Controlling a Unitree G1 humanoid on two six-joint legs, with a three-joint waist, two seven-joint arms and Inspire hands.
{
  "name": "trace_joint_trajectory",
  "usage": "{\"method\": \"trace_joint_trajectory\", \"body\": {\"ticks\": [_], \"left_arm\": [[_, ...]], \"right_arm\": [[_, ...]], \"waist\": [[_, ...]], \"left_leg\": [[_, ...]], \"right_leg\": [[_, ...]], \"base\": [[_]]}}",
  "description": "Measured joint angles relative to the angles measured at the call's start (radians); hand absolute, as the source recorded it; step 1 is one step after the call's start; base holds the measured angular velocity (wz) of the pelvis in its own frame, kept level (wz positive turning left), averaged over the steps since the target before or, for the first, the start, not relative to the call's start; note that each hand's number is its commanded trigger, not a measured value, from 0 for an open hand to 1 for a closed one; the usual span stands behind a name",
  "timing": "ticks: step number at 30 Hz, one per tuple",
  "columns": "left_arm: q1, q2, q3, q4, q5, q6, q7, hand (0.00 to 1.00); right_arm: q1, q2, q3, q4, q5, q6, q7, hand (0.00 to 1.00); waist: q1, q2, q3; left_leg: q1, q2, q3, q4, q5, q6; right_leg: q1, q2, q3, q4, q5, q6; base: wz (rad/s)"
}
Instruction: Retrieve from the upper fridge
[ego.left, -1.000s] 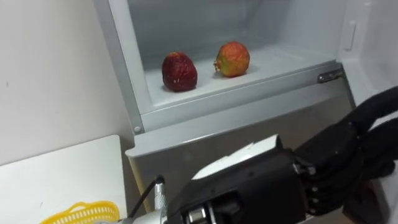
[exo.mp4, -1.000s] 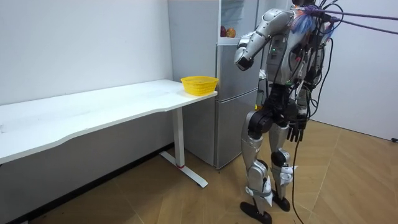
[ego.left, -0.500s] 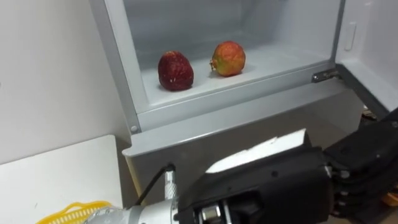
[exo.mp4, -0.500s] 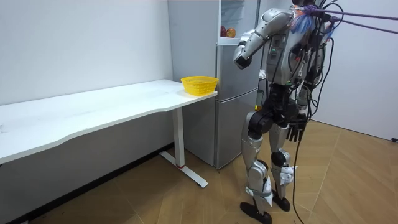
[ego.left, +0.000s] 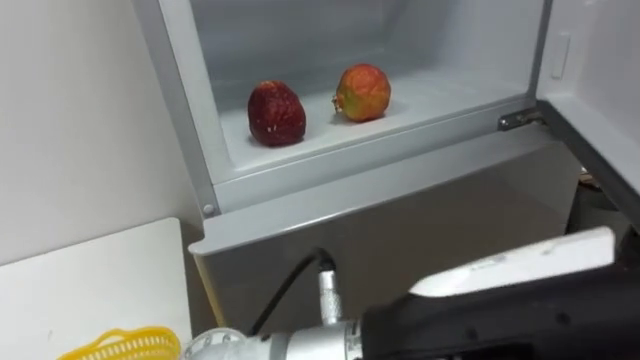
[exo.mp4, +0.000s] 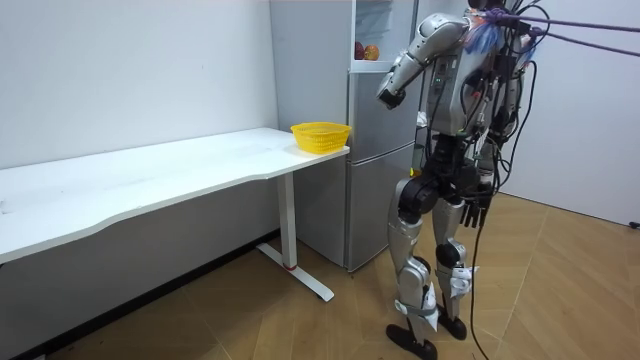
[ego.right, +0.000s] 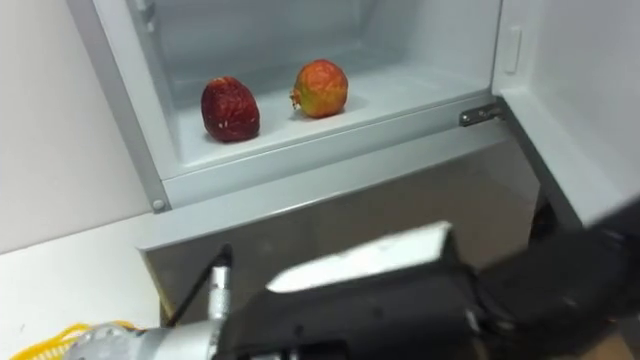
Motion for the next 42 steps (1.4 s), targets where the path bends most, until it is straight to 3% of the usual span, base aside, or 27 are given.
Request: {"method": "trace_joint_trajectory", "body": {"ticks": [5, 13, 19, 27, 29, 35, 39, 40, 42], "left_arm": [[-0.006, -0.029, -0.011, 0.002, 0.004, 0.0, 0.021, 0.0], [-0.108, -0.068, -0.064, 0.042, 0.004, 0.0, 0.065, 0.0], [-0.13, -0.101, -0.08, 0.073, 0.006, 0.0, 0.069, 0.0], [-0.133, -0.108, -0.091, 0.073, 0.014, 0.0, 0.104, 0.0], [-0.133, -0.096, -0.091, 0.073, 0.012, 0.0, 0.106, 0.0], [-0.096, -0.015, -0.065, 0.074, 0.013, 0.0, 0.111, 0.0], [0.024, 0.044, 0.032, 0.057, 0.046, 0.001, 0.109, 0.0], [0.055, 0.068, 0.071, 0.041, 0.047, 0.001, 0.107, 0.0], [0.064, 0.083, 0.125, 0.034, 0.045, 0.001, 0.108, 0.0]], "right_arm": [[-0.005, 0.002, 0.022, -0.001, 0.0, -0.008, 0.001, 0.0], [-0.022, 0.003, 0.062, 0.001, 0.003, -0.007, -0.002, 0.0], [-0.057, 0.003, 0.087, 0.023, 0.012, -0.007, -0.001, 0.0], [-0.065, 0.0, 0.088, 0.041, 0.034, -0.007, 0.003, 0.0], [-0.068, -0.002, 0.087, 0.041, 0.035, -0.008, 0.008, 0.0], [-0.072, -0.009, 0.064, 0.038, 0.034, -0.014, 0.012, 0.0], [-0.075, -0.009, 0.019, 0.04, 0.03, -0.018, 0.02, 0.0], [-0.074, -0.009, 0.006, 0.04, 0.031, -0.018, 0.023, 0.0], [-0.074, -0.009, -0.006, 0.04, 0.039, -0.018, 0.031, 0.0]], "waist": [[-0.014, 0.002, 0.0012], [-0.023, 0.016, 0.0032], [-0.043, 0.017, 0.0029], [-0.061, 0.015, 0.0037], [-0.059, 0.015, 0.0043], [-0.029, 0.003, 0.0125], [0.019, -0.012, 0.0198], [0.026, -0.018, 0.0187], [0.049, -0.028, 0.0161]], "left_leg": [[0.002, 0.001, 0.015, 0.0, 0.0, 0.0], [-0.001, 0.003, 0.027, -0.008, 0.0, 0.0], [-0.001, 0.002, 0.027, -0.005, 0.0, 0.0], [0.001, 0.001, 0.027, -0.006, 0.0, 0.0], [0.006, 0.0, 0.027, -0.009, 0.0, 0.0], [0.034, 0.001, 0.025, -0.013, 0.0, 0.0], [0.031, 0.003, 0.018, -0.012, 0.001, -0.001], [0.024, 0.002, 0.009, -0.009, 0.001, -0.001], [0.014, 0.0, -0.009, -0.006, 0.001, -0.001]], "right_leg": [[-0.006, 0.0, 0.017, -0.003, 0.0, 0.0], [-0.019, 0.002, 0.024, -0.001, 0.001, 0.0], [-0.017, 0.003, 0.035, -0.003, 0.001, -0.001], [-0.018, 0.001, 0.038, -0.005, 0.001, -0.001], [-0.017, 0.002, 0.041, -0.003, 0.001, -0.001], [0.005, 0.002, 0.043, -0.003, -0.002, -0.001], [0.004, 0.002, 0.028, 0.002, -0.003, -0.002], [0.003, 0.001, 0.018, 0.001, -0.003, -0.002], [0.0, -0.001, 0.003, 0.001, -0.003, -0.001]], "base": [[-0.08], [-0.04], [-0.04], [-0.03], [-0.05], [-0.03], [0.08], [0.27], [0.26]]}}
